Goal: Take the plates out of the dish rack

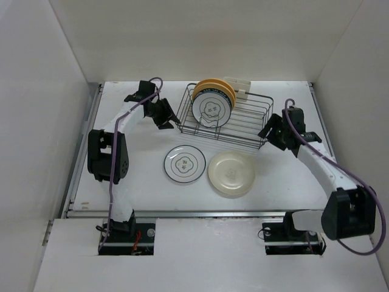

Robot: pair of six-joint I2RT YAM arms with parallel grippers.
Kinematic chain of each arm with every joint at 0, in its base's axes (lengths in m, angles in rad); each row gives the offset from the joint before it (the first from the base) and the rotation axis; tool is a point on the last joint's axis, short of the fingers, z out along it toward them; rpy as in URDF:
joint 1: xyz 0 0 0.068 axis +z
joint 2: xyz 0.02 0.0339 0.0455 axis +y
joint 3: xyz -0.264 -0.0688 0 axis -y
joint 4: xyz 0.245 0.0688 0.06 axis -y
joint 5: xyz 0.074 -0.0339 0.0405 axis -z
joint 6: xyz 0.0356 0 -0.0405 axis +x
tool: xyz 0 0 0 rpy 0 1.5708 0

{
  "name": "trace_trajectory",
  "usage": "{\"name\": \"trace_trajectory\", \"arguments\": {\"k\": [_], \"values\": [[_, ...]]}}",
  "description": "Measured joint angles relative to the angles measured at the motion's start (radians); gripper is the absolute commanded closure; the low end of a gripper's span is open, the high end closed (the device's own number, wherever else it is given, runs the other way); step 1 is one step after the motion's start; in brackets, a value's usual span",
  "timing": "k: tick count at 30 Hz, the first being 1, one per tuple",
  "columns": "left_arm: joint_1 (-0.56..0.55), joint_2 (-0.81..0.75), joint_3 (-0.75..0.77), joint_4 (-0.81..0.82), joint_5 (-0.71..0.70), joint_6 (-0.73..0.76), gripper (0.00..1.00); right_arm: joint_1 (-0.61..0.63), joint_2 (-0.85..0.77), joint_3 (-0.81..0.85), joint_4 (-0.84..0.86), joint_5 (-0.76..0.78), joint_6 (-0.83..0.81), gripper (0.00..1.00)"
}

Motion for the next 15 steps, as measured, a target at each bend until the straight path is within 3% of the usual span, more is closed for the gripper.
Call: {"name": "trace_trajectory", "arguments": {"k": [4,7,12,15], "values": [[-0.013,0.001,0.111,-0.098,-0.055,0.132,0.62,0.0,0.14,0.06,0.012,0.087,-0.009,0.46],[-0.039,0.0,0.19,-0.137,-0.097,0.257,0.62,0.0,0.219,0.076,0.027,0.145,-0.042,0.64],[-0.072,-0.013,0.218,-0.168,-0.161,0.46,0.62,0.006,0.297,0.141,0.057,0.196,-0.113,0.88],[-0.072,-0.014,0.218,-0.196,-0.203,0.525,0.62,0.006,0.345,0.201,0.065,0.232,-0.196,0.91]]}}
